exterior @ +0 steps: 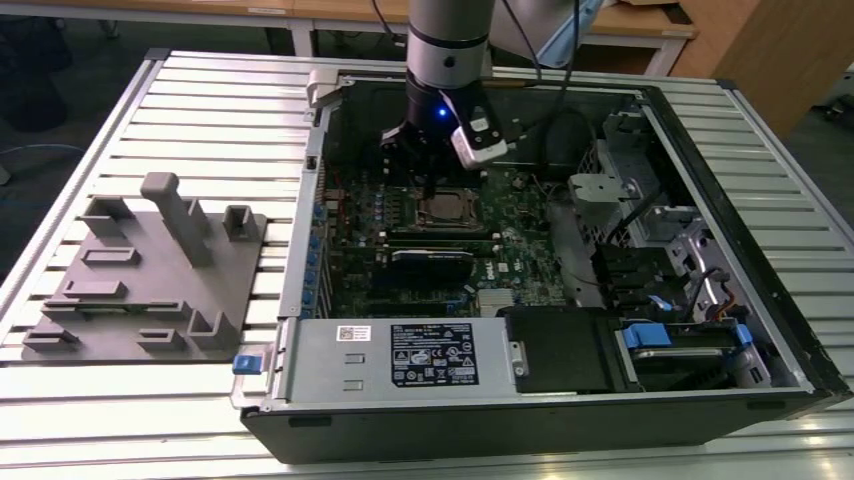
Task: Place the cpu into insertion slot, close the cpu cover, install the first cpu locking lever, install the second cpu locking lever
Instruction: 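Install the first cpu locking lever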
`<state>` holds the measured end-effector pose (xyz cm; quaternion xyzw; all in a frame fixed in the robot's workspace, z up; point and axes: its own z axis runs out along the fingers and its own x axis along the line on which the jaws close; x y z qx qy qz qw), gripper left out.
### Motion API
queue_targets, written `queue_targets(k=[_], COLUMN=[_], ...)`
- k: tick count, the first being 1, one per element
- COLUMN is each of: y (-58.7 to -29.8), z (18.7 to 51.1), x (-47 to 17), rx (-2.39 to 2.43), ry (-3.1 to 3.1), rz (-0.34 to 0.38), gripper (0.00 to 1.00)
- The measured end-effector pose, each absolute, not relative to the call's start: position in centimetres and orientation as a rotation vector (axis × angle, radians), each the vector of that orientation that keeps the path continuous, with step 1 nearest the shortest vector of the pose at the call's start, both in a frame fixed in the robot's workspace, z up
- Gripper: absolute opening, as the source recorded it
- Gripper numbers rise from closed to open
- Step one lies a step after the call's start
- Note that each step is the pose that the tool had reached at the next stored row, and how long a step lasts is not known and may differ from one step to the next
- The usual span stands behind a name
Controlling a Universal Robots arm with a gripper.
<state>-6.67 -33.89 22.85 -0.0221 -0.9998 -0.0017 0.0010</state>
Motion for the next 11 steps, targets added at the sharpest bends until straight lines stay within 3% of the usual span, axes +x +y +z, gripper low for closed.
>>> queue_targets(k=[11], y=[-33.89], z=[23.11], x=[-6.71], rx=[-0.069], ry=[-3.139], rz=[-0.005], gripper=[0.11])
